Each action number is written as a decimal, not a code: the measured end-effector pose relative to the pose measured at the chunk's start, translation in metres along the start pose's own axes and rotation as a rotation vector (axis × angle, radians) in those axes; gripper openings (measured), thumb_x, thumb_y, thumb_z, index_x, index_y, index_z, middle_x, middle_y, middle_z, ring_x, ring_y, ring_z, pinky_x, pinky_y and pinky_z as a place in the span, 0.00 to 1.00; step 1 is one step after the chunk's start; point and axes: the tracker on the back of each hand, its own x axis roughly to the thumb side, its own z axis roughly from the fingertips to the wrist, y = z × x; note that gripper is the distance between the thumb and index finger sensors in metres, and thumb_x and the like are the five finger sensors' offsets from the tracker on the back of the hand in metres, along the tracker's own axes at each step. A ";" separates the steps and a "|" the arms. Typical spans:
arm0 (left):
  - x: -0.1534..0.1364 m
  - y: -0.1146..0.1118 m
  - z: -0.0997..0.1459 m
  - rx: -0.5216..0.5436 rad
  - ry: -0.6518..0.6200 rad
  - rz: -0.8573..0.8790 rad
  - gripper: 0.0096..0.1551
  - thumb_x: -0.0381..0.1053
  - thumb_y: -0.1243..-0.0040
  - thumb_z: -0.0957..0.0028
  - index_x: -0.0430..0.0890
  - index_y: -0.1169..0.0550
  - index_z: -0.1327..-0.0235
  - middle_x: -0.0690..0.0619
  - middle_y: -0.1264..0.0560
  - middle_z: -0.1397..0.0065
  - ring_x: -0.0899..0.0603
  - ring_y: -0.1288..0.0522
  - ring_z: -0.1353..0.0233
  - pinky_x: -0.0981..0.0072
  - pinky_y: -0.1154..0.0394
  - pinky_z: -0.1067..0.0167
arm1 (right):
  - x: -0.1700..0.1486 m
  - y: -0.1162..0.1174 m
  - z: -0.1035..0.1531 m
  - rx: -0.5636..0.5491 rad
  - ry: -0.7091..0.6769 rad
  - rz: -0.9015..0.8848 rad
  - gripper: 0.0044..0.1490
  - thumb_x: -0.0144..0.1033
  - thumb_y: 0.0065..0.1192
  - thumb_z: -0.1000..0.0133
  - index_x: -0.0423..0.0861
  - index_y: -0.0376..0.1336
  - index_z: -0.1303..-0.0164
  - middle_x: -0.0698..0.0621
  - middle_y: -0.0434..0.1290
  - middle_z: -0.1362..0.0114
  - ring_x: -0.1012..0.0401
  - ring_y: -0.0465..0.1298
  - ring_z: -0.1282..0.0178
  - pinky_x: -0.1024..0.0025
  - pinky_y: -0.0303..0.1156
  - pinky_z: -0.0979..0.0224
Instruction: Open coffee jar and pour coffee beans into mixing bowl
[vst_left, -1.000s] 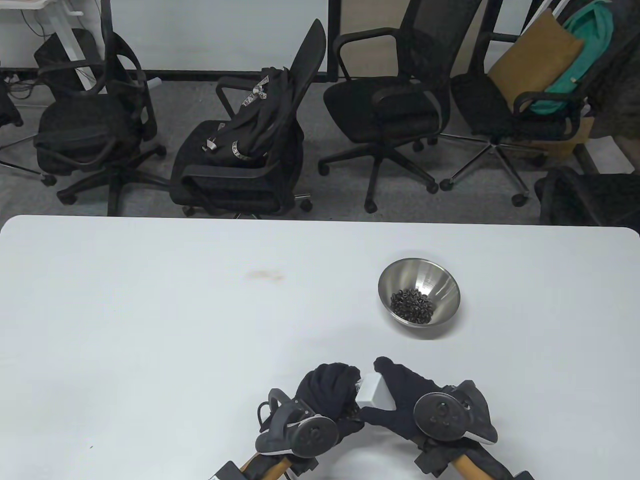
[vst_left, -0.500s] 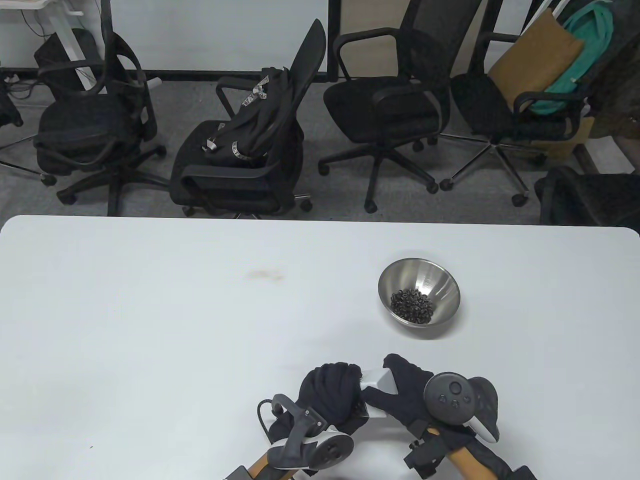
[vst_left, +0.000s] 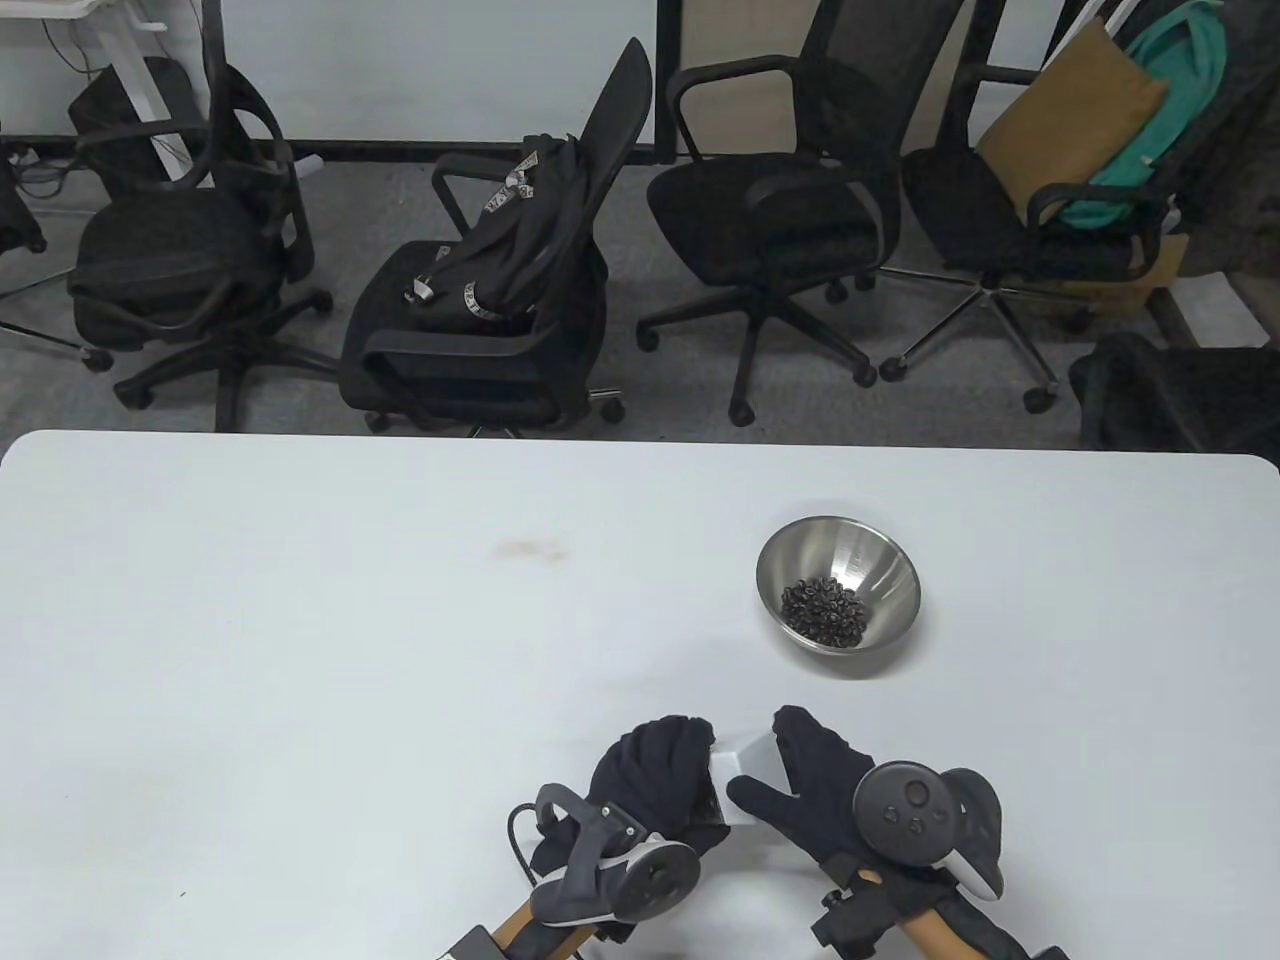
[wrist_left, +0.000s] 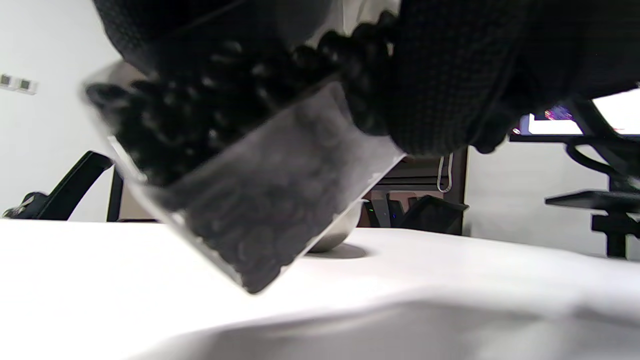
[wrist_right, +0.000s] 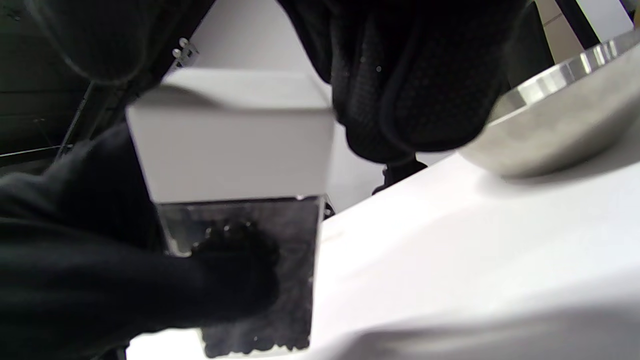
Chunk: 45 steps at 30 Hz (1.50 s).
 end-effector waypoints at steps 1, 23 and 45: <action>-0.004 0.001 -0.001 0.001 0.020 0.017 0.59 0.62 0.21 0.53 0.32 0.37 0.21 0.34 0.31 0.26 0.32 0.24 0.29 0.41 0.24 0.33 | -0.001 -0.001 0.001 -0.007 -0.008 0.008 0.61 0.68 0.55 0.38 0.24 0.54 0.21 0.28 0.70 0.32 0.43 0.79 0.42 0.53 0.80 0.40; -0.171 -0.015 -0.065 0.083 0.684 0.374 0.59 0.60 0.19 0.53 0.35 0.40 0.22 0.35 0.36 0.23 0.32 0.27 0.28 0.40 0.21 0.34 | -0.031 0.002 0.033 -0.017 -0.074 0.256 0.58 0.63 0.56 0.37 0.26 0.51 0.18 0.27 0.66 0.27 0.40 0.76 0.37 0.50 0.78 0.36; -0.197 -0.060 -0.084 0.017 0.767 0.409 0.65 0.60 0.23 0.50 0.30 0.48 0.18 0.30 0.41 0.19 0.29 0.28 0.24 0.42 0.25 0.31 | -0.033 0.001 0.033 0.008 -0.080 0.284 0.58 0.63 0.56 0.37 0.26 0.51 0.18 0.27 0.65 0.27 0.40 0.75 0.37 0.49 0.77 0.36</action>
